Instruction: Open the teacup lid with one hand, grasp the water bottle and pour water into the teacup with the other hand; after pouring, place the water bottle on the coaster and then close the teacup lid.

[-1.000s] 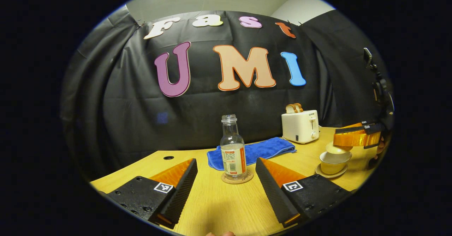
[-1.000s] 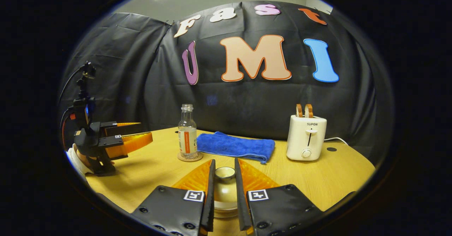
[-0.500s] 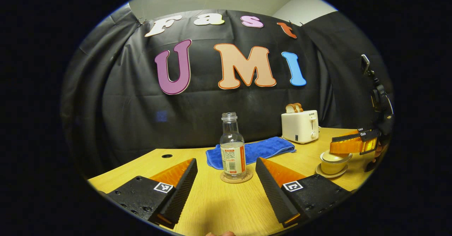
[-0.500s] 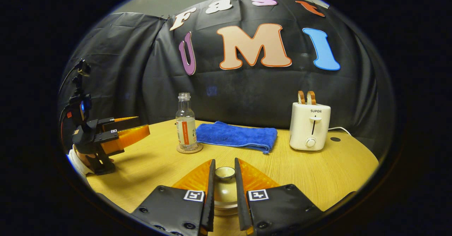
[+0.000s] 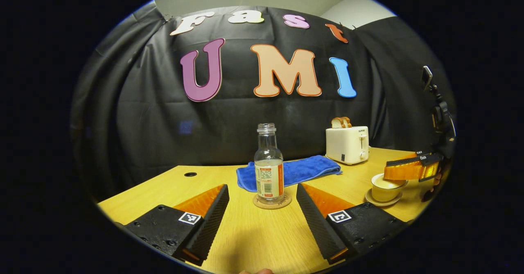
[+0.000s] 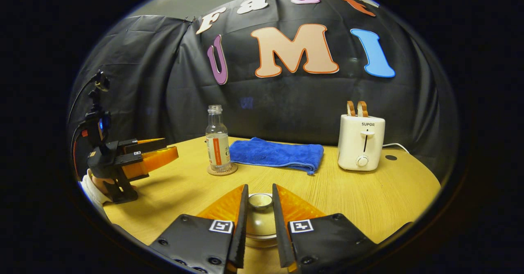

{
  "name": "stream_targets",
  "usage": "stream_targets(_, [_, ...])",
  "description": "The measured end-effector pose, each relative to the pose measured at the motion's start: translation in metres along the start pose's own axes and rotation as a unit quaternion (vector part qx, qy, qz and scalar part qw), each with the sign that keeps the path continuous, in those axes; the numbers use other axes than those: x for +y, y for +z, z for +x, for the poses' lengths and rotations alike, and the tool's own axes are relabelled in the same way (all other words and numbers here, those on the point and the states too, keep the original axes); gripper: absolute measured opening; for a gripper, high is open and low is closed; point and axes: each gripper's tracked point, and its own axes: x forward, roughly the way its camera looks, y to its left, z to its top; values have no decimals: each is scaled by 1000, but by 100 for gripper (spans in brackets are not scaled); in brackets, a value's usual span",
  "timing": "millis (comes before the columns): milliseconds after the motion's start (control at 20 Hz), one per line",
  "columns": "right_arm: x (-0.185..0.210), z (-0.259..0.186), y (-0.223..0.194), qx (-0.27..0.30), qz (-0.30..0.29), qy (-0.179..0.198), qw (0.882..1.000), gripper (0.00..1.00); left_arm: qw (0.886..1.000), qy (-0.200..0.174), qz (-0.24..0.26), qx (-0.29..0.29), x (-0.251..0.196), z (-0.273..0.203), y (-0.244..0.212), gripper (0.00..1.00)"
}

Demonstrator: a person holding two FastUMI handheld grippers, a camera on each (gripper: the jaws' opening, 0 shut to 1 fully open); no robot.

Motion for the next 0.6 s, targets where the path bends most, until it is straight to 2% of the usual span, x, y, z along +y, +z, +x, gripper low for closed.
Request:
stream_targets(50, [0, -1, 2, -2, 5, 2, 1000, 40, 1000, 1, 0, 0, 0, -1, 0, 96])
stream_targets(100, [2, -3, 4, -3, 9, 5, 1000, 38, 1000, 1, -1, 0, 0, 0, 0, 96])
stream_targets(150, [4, -4, 6, -4, 13, 9, 1000, 41, 1000, 0, -2, 2, 0, -1, -1, 96])
stream_targets(200, [5, -6, 7, -6, 15, 11, 1000, 52, 1000, 0, -3, 4, -1, -2, -3, 96])
stream_targets(250, [1, -8, 11, -10, 13, 5, 1000, 63, 1000, -1, -5, 2, 0, -1, -1, 100])
stream_targets(300, [-2, -12, 15, -17, 9, -1, 1000, 74, 1000, 0, -7, 3, 0, -2, -2, 96])
stream_targets(350, [-6, -14, 19, -25, 7, -9, 1000, 86, 1000, 2, -8, 3, 1, -2, -2, 100])
stream_targets(400, [-9, -17, 23, -32, 6, -14, 999, 86, 1000, 3, -10, 3, 1, -1, -2, 96])
stream_targets(450, [-12, -19, 27, -41, 8, -21, 999, 86, 1000, 7, -13, 4, 3, -2, -3, 100])
stream_targets(500, [-14, -23, 29, -47, 9, -27, 998, 87, 1000, 13, -17, 4, 6, -2, -3, 96])
stream_targets(600, [-23, -31, 33, -64, 11, -48, 997, 88, 999, 29, -22, 5, 13, -4, -4, 96])
